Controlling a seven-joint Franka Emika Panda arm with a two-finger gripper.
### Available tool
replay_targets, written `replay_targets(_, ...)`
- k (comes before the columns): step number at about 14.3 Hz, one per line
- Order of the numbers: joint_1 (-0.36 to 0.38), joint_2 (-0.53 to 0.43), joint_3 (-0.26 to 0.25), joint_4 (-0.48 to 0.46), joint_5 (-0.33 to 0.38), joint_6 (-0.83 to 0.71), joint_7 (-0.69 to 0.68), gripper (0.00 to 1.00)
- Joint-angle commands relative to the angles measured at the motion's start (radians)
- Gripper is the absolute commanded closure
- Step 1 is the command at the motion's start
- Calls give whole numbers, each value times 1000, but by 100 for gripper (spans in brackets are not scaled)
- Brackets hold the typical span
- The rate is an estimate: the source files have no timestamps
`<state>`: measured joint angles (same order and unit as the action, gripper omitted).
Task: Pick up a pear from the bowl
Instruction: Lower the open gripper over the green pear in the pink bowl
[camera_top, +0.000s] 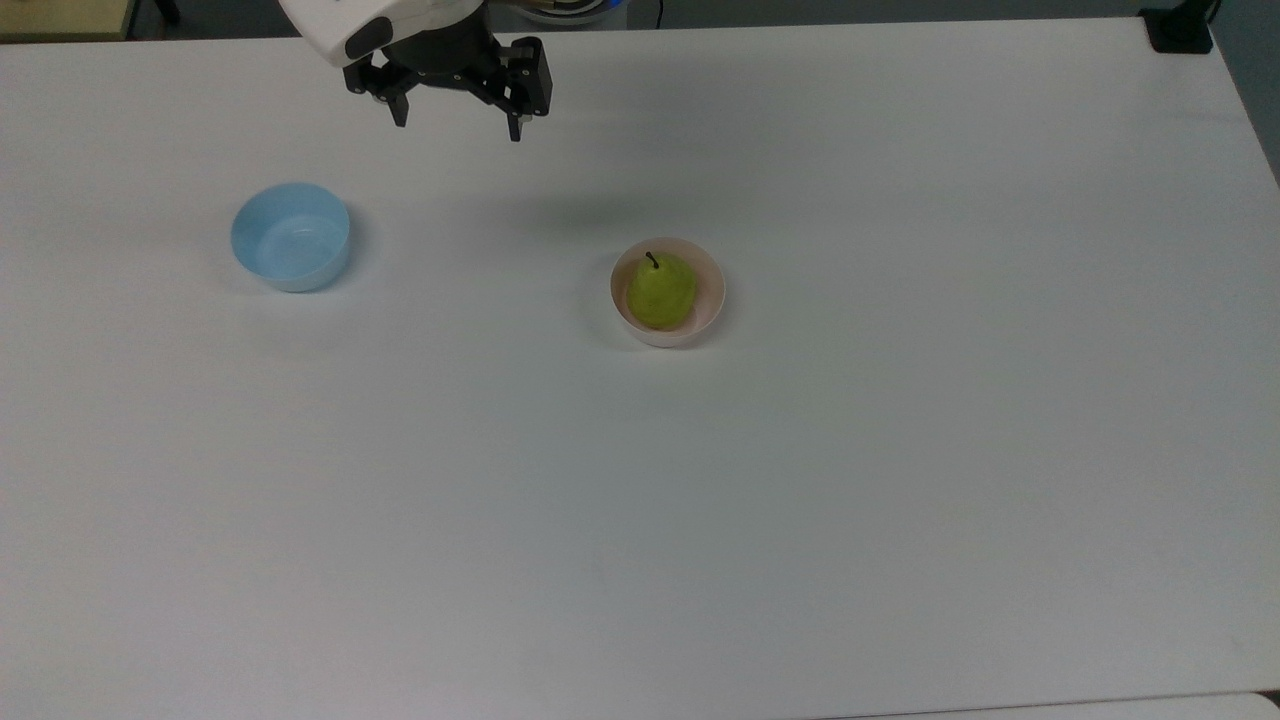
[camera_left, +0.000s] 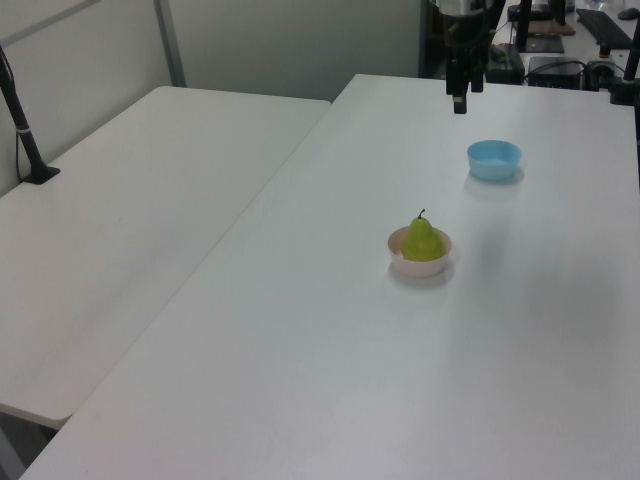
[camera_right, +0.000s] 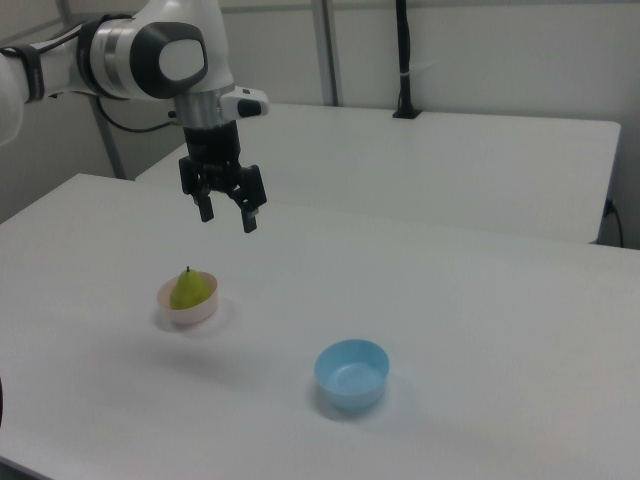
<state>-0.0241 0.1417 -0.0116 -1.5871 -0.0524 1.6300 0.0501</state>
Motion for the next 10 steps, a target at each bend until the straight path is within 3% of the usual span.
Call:
replay_targets(1, -10, -19, 5, 1, 2, -10, -10, 0)
replay_targets(10, 15, 5, 4, 18, 6, -6, -10, 0)
